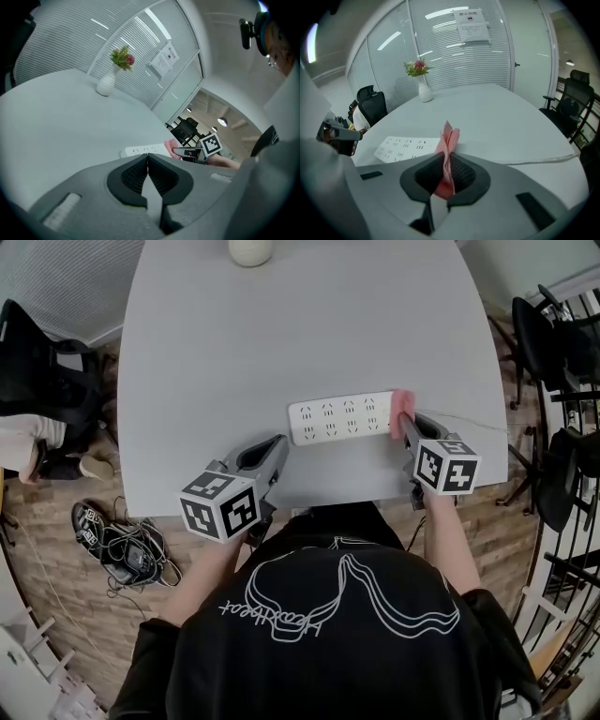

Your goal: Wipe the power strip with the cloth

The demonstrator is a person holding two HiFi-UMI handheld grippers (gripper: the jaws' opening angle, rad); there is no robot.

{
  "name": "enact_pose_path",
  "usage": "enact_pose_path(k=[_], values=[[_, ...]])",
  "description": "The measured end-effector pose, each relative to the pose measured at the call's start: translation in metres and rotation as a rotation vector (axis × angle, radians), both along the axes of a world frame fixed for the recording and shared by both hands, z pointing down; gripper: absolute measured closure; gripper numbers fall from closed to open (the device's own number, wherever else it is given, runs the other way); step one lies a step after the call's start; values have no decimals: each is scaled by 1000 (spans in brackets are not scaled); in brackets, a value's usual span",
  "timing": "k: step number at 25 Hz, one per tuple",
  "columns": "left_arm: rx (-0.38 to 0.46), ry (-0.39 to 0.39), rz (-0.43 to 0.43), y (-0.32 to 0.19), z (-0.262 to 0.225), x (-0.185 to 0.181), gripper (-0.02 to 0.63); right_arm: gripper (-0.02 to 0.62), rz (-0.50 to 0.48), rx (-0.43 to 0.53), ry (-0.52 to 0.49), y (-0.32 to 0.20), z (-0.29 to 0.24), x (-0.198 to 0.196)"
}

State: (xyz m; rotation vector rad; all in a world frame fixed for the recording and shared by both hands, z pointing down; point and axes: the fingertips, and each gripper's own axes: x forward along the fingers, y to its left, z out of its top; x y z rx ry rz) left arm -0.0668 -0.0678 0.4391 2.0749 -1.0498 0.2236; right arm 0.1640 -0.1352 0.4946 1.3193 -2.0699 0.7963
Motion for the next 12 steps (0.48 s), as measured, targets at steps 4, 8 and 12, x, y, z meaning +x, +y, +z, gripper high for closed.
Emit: enact_pose_path(k=[4, 8, 12], values=[[0, -2, 6, 1, 0, 3, 592, 557, 10, -1, -8, 0, -1, 0], [0, -2, -1, 1, -1, 0, 592, 557, 34, 28, -21, -2, -13, 0], [-2, 0, -11, 2, 0, -3, 592, 557, 1, 47, -45, -2, -27, -13]])
